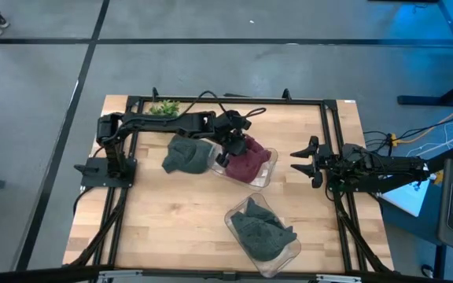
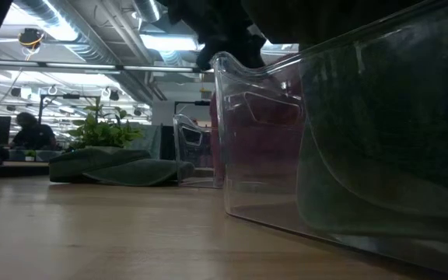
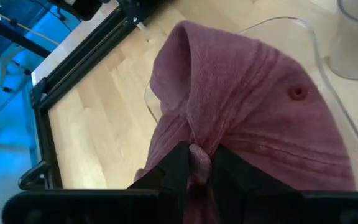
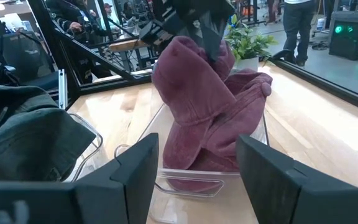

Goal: Pick & Place hat
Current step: Put the red cap into the top transparent bin

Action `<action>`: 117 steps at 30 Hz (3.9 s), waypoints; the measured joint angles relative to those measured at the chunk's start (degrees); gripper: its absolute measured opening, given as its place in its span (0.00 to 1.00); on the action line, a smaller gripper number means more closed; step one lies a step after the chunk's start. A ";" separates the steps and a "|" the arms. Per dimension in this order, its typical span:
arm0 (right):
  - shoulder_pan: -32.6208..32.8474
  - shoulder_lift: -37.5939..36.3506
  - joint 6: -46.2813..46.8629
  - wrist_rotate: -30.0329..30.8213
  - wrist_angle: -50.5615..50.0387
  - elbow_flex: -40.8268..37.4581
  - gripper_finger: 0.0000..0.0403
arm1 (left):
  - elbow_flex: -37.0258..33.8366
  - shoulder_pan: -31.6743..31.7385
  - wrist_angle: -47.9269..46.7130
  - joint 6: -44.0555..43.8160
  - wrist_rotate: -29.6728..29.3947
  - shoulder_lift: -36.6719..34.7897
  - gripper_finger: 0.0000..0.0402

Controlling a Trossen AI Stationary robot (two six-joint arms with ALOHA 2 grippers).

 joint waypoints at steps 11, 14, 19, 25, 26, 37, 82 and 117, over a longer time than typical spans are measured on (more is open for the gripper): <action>0.02 0.01 -0.02 0.02 -0.02 -0.01 0.53 | 0.00 0.28 0.09 -1.79 -0.02 2.43 0.14; 0.02 0.01 0.00 0.02 -0.02 -0.02 0.53 | 0.00 0.49 0.15 -3.75 -0.37 2.46 0.15; 0.01 0.01 0.00 0.02 -0.03 0.00 0.53 | 0.00 0.65 0.13 -4.44 -0.50 2.46 0.20; 0.01 0.01 0.00 0.02 -0.03 -0.01 0.53 | 0.00 0.92 0.12 -5.00 -2.85 2.46 0.34; 0.01 0.01 0.00 0.02 -0.01 -0.02 0.53 | 0.00 0.92 0.12 -4.94 -3.87 2.46 0.36; 0.02 0.01 0.00 0.02 -0.02 -0.02 0.53 | 0.00 0.90 1.10 -4.38 -7.08 -1.03 0.51; 0.02 0.03 0.00 0.04 -0.03 0.00 0.53 | -0.19 -12.00 -33.00 -9.35 10.27 -19.69 0.08; 0.00 0.03 0.00 0.03 -0.03 0.00 0.53 | -26.43 -15.10 4.41 -11.40 -12.19 -8.07 0.00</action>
